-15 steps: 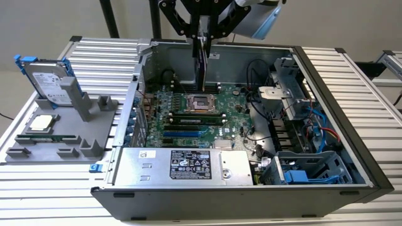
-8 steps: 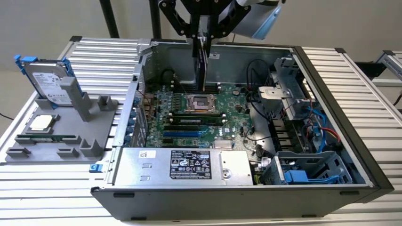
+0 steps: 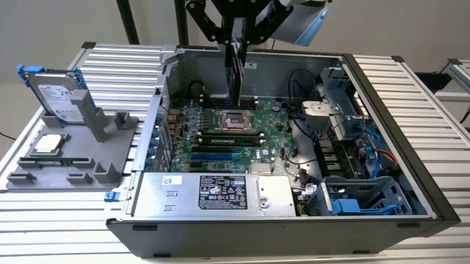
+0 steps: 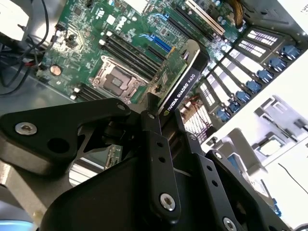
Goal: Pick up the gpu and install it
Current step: 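Insert the gpu into the slot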
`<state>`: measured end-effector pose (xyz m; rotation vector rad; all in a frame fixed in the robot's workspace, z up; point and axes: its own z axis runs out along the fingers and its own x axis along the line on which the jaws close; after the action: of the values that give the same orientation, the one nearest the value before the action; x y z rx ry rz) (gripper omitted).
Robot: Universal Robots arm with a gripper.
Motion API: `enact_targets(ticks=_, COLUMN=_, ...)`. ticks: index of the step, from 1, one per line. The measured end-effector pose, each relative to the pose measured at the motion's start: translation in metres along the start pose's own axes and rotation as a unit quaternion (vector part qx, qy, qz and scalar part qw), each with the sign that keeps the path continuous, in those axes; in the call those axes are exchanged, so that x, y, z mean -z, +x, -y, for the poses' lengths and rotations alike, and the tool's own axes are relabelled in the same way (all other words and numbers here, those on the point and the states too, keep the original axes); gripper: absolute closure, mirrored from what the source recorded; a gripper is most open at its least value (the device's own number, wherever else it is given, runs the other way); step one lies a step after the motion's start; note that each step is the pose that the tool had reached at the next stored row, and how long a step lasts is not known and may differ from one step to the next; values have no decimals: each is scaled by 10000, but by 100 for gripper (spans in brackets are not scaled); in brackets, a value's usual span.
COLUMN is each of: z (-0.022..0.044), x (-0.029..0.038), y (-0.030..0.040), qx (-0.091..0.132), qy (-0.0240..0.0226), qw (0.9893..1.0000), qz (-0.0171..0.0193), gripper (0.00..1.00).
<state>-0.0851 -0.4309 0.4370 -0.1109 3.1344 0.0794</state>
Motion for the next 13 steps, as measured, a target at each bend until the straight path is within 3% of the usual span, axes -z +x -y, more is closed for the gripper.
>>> enact_targets(ticks=13, z=0, x=3, y=0, qx=105, qy=0, qw=9999, qz=-6, gripper=100)
